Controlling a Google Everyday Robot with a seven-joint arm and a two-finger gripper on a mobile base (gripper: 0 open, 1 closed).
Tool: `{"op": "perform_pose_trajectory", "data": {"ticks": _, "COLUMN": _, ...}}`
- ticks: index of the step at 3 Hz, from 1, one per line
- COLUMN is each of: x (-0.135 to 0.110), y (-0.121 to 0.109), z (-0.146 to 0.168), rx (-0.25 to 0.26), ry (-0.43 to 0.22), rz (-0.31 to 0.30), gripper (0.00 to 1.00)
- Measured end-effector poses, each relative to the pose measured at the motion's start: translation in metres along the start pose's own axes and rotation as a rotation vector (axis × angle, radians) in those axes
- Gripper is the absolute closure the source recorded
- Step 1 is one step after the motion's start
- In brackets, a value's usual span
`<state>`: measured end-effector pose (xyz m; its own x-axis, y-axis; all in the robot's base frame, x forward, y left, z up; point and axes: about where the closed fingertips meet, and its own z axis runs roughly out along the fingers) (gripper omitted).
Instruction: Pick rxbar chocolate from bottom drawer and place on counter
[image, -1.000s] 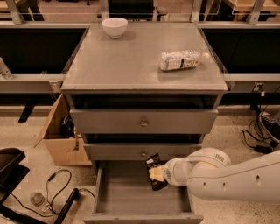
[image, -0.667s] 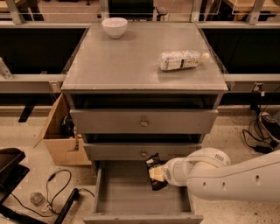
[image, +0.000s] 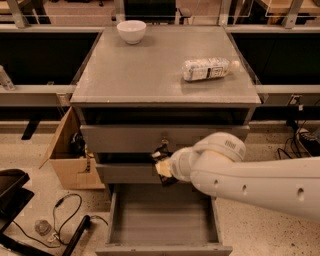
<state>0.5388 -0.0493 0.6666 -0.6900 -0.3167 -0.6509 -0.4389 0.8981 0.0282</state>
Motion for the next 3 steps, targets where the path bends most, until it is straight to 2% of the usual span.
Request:
{"op": "perform_pose_trajectory", "data": {"ticks": 1, "x": -0.09, "y": 0.008, "z": -0.031, "rx": 0.039, "ry": -0.065, "rz": -0.068, "gripper": 1.0}}
{"op": "perform_pose_trajectory", "data": {"ticks": 2, "x": -0.183, "y": -0.005, "z": -0.089, "rx": 0.109, "ry": -0.112, "rz": -0.127, "gripper": 1.0}}
{"op": "perform_pose_trajectory", "data": {"ticks": 3, "x": -0.236, "y": -0.016, "z": -0.128, "rx": 0.176, "ry": -0.129, "rz": -0.151, "gripper": 1.0}}
